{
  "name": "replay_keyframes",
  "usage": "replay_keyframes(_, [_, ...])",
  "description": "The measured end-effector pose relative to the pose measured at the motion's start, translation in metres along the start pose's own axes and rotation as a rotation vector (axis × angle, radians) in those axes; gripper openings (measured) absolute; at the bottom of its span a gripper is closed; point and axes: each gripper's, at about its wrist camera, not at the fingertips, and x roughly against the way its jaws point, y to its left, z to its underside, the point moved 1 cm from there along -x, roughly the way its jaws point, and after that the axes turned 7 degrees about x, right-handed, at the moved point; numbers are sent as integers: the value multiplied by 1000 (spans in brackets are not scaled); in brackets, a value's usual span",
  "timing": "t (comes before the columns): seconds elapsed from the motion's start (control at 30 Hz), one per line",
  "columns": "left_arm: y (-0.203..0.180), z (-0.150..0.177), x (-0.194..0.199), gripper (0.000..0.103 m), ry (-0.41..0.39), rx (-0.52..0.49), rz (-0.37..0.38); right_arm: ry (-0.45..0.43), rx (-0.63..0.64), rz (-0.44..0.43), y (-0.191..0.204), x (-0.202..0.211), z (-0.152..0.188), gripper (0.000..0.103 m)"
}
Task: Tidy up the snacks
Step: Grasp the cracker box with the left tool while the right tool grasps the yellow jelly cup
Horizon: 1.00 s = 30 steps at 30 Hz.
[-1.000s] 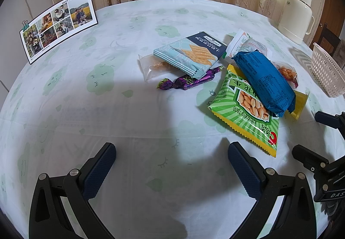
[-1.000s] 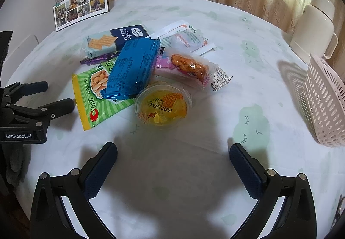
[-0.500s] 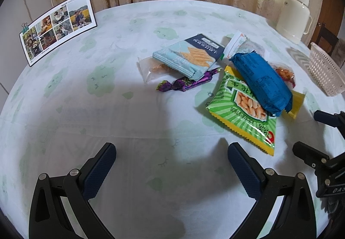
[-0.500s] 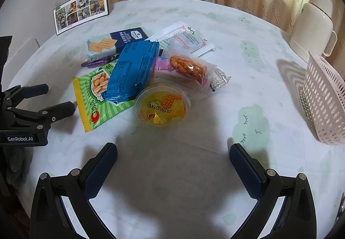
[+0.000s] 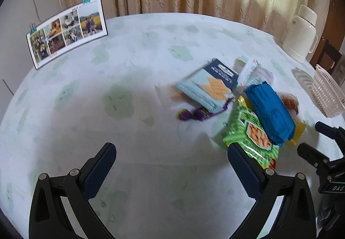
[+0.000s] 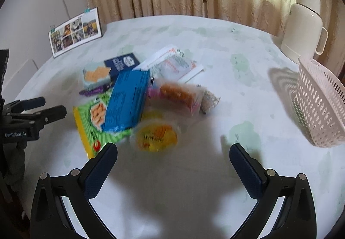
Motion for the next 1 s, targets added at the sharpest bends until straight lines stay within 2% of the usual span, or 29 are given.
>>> replay_keyframes(0.07, [-1,-7,-1,103,-10,-18,-17,-4,-5,0,0,-3,-5,102])
replay_keyframes(0.17, [-6,-18,-3,103,-24,-46,-35,2,1,0,0,-10,-9,92])
replay_keyframes(0.23, [-11,-25,-6,103,-27,-70,-32,15,-2,-12,1,-16,-10,76])
replay_keyframes(0.33, [-20,-36,-12,103,-15,-102,-8,27,-11,-45,1,-20,-10,63])
replay_keyframes(0.5, [-40,-52,-31,103,17,-173,-4,5,-29,-78,-1,-18,-7,48])
replay_keyframes(0.73, [-66,-61,-60,103,42,-287,-28,-14,-75,-124,-8,-15,-4,47])
replay_keyframes(0.87, [-70,-63,-75,103,63,-301,-51,-21,-88,-144,-12,-14,-4,47])
replay_keyframes(0.93, [-67,-66,-83,94,90,-274,-47,-26,-93,-150,-12,-13,-4,47])
replay_keyframes(1.0, [-63,-69,-85,77,113,-236,3,-34,-97,-156,-13,-12,-3,47])
